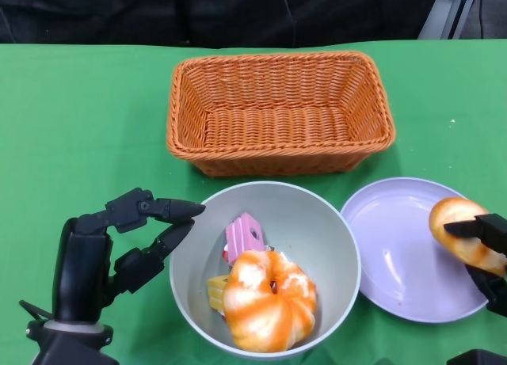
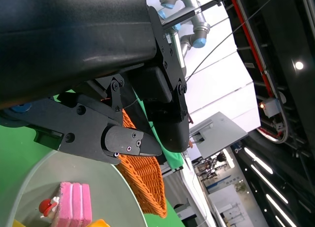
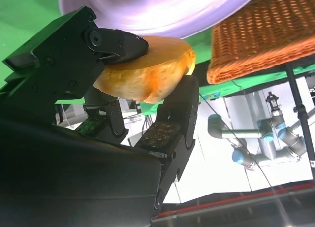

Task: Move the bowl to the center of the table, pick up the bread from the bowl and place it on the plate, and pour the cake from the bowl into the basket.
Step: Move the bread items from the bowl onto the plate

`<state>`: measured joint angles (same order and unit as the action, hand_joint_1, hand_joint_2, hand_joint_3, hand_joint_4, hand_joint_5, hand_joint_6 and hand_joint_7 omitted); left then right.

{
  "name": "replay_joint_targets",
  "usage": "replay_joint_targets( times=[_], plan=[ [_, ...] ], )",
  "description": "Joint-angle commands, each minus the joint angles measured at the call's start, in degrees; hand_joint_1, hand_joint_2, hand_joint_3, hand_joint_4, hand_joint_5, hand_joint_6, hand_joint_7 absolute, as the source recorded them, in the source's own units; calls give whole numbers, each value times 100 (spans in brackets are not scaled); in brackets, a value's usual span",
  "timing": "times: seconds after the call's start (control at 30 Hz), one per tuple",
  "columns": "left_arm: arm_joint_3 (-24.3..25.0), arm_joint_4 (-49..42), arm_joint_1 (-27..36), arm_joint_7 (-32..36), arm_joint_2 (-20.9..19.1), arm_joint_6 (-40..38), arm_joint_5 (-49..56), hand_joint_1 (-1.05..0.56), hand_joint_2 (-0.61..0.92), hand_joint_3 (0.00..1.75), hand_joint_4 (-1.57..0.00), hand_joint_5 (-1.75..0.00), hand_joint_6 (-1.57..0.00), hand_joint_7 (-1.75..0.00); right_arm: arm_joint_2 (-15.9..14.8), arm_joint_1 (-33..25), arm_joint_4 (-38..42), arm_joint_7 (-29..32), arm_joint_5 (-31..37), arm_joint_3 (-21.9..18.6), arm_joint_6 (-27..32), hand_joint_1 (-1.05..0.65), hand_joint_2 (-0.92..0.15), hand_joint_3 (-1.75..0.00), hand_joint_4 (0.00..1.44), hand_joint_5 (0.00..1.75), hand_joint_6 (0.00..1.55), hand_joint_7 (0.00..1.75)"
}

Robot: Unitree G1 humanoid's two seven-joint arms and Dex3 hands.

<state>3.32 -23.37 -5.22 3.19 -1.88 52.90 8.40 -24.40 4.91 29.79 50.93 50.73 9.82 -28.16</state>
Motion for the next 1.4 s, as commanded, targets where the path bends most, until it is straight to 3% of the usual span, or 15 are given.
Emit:
replay_joint_targets(
  times=[0.03, 0.1, 0.2, 0.3, 0.53, 0.6, 0.7, 0.9, 1.1, 1.17, 1.23, 1.3, 1.4],
  plan=[
    [49, 93, -12, 89, -30, -2, -72, -21, 92, 21, -79, -107, -101, -52, -148, 172, 281, 175, -14, 103, -11, -7, -54, -77, 81, 157, 100, 78],
    [62, 89, -23, 113, -24, 22, -53, -20, 92, 21, -80, -107, -101, -51, -145, 228, 371, 201, -1, 163, 44, -7, -56, -73, 83, 150, 100, 75],
    [90, 113, -32, 199, -17, 29, 44, -20, 92, 21, -81, -106, -101, -51, -131, 283, 473, 115, -88, 236, 71, -6, -60, -64, 81, 154, 104, 66],
    [80, 136, -26, 233, -29, 14, 64, -19, 92, 21, -82, -106, -102, -51, -131, 336, 586, 77, -170, 305, 34, -5, -63, -58, 75, 164, 97, 80],
    [60, 136, -17, 232, -41, 20, 16, -19, 92, 20, -82, -104, -102, -50, -183, 521, 877, 133, -141, 541, -120, -6, -72, -47, 74, 162, 90, 89],
    [60, 136, -10, 235, -40, 16, 19, -19, 92, 20, -82, -104, -102, -50, -186, 548, 915, 82, -165, 589, -153, -7, -77, -38, 76, 156, 91, 82],
    [56, 132, -4, 232, -37, 18, 16, -18, 92, 20, -83, -103, -102, -50, -135, 599, 1022, 69, -209, 652, -188, -9, -87, -12, 83, 138, 103, 54],
    [24, 108, 6, 174, -47, 19, -60, -19, 92, 21, -83, -102, -102, -49, -121, 583, 1009, -221, -386, 743, -224, -13, -89, -3, 87, 112, 114, 24],
    [25, 130, 29, 214, -46, -14, 10, -21, 92, 21, -83, -101, -102, -48, -172, 455, 679, -628, -370, 783, 10, -22, -88, -1, 77, 119, 110, 8],
    [24, 114, 27, 213, -50, -3, 14, -21, 92, 21, -82, -101, -102, -48, -185, 381, 506, -793, -348, 783, 180, -29, -88, 0, 77, 88, 105, 3],
    [23, 97, 27, 215, -56, 14, 25, -21, 92, 21, -83, -102, -102, -48, -187, 271, 257, -1044, -398, 758, 350, -37, -89, 0, 83, 36, 94, 1],
    [27, 85, 26, 225, -63, 19, 49, -21, 92, 21, -83, -102, -103, -48, -187, 157, -12, -1224, -411, 730, 494, -43, -89, 0, 82, 17, 86, 0],
    [40, 22, 4, 247, -85, 80, 100, -22, 92, 21, -83, -104, -103, -48, -166, 41, -280, -1318, -468, 689, 499, -56, -91, -1, 73, 5, 72, 0]
  ],
)
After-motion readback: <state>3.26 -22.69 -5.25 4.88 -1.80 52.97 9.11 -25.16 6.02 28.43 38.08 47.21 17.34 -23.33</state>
